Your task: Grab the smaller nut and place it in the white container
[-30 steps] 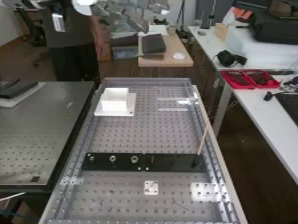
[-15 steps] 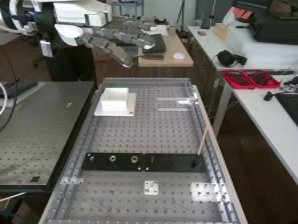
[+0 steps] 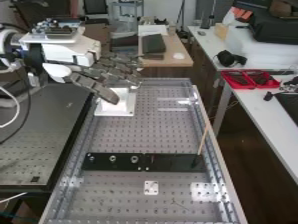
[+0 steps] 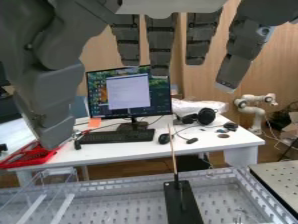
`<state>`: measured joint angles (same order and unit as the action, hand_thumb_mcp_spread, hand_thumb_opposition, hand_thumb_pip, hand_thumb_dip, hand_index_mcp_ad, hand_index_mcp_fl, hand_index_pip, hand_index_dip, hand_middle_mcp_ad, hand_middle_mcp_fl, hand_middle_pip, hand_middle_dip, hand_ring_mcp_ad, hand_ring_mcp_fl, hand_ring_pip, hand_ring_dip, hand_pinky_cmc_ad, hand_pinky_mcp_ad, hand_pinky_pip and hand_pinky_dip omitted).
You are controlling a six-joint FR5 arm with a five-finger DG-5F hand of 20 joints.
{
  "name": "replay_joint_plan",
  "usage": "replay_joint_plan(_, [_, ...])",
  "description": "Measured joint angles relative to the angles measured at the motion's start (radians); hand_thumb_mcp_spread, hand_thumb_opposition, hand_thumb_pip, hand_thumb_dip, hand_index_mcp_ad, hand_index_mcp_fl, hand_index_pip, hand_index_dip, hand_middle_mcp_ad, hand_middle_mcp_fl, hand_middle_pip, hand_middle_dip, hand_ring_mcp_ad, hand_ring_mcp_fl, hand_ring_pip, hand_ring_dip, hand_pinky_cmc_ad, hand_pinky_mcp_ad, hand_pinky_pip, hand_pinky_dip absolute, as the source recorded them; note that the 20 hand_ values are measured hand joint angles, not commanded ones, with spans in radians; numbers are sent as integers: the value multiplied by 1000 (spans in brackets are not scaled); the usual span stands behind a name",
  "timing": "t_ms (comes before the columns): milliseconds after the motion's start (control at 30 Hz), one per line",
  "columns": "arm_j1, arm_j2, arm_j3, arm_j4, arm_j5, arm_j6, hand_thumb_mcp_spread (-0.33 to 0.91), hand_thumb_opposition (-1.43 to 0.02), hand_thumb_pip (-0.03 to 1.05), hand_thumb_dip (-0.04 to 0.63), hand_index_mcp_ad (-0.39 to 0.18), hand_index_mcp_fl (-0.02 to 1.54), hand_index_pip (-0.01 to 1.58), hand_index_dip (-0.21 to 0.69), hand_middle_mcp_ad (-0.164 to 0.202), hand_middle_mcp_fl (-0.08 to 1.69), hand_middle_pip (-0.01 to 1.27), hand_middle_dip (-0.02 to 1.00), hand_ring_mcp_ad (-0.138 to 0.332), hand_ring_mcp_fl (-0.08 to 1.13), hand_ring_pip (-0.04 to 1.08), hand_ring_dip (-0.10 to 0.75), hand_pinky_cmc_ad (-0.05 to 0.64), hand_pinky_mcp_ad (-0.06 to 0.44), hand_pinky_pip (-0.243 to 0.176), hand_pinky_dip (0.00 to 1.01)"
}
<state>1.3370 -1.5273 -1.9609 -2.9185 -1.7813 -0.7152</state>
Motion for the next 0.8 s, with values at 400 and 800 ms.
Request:
replay_joint_plan(400, [-10,-11,-73,37,-29,-20,351,-789,569,176,-84,42,742,-91,75,134,131,218,176,0,131,82,419,344,-105,572])
replay_joint_plan(800, [-153,-72,-105,112,-281,-75,374,-817,632,183,-110,40,1155,-87,77,138,131,216,166,-2,127,82,417,339,-105,557])
